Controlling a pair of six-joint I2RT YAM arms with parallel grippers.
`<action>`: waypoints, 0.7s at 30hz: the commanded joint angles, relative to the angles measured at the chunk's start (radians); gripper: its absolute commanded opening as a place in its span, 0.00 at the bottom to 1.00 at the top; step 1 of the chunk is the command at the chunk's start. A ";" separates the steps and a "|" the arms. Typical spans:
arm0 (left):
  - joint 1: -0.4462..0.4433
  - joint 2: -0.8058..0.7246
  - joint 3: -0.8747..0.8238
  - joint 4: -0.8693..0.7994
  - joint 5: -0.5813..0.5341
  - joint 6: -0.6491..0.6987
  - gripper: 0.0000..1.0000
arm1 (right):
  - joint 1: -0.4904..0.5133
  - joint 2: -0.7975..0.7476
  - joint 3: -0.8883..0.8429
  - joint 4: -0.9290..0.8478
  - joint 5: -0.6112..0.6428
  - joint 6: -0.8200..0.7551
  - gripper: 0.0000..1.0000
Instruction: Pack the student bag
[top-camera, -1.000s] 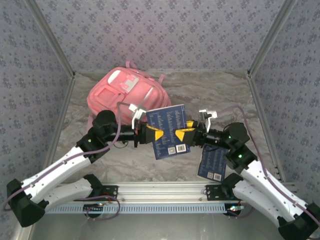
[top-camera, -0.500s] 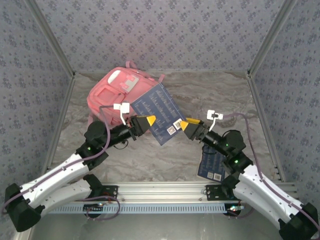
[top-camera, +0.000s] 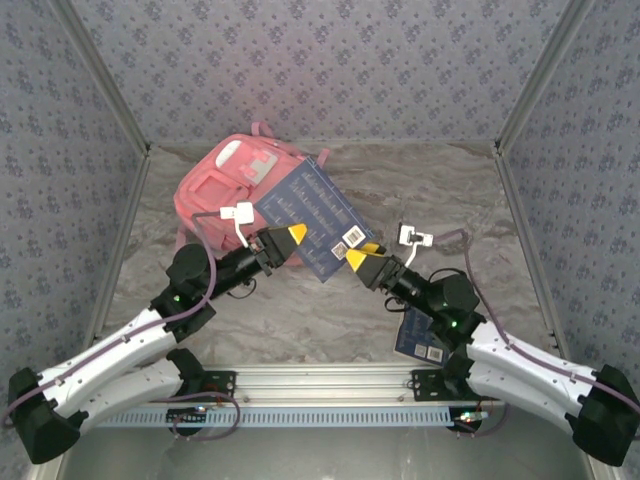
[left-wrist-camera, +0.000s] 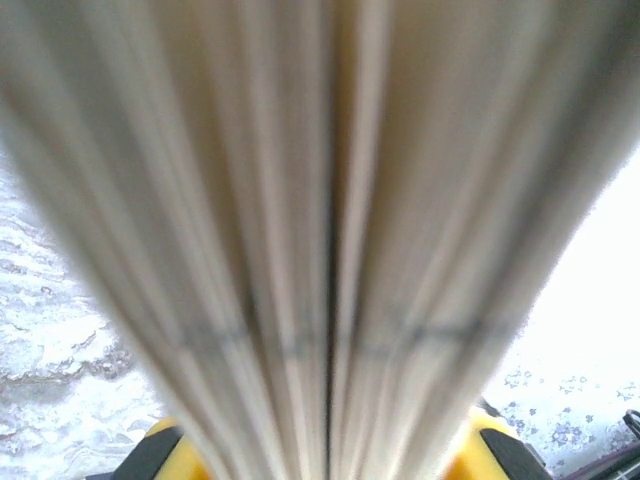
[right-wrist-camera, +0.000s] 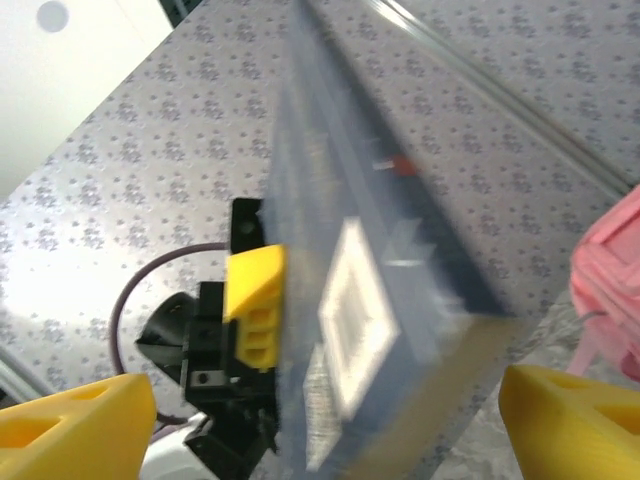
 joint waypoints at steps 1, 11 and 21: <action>-0.013 -0.013 0.051 0.029 -0.031 -0.005 0.00 | 0.044 0.010 0.053 0.068 0.083 -0.067 0.87; -0.032 0.015 0.049 0.047 -0.063 -0.018 0.00 | 0.088 0.101 0.078 0.146 0.193 -0.080 0.51; -0.036 0.023 0.054 -0.033 -0.098 -0.012 0.00 | 0.096 0.149 0.045 0.212 0.295 -0.038 0.00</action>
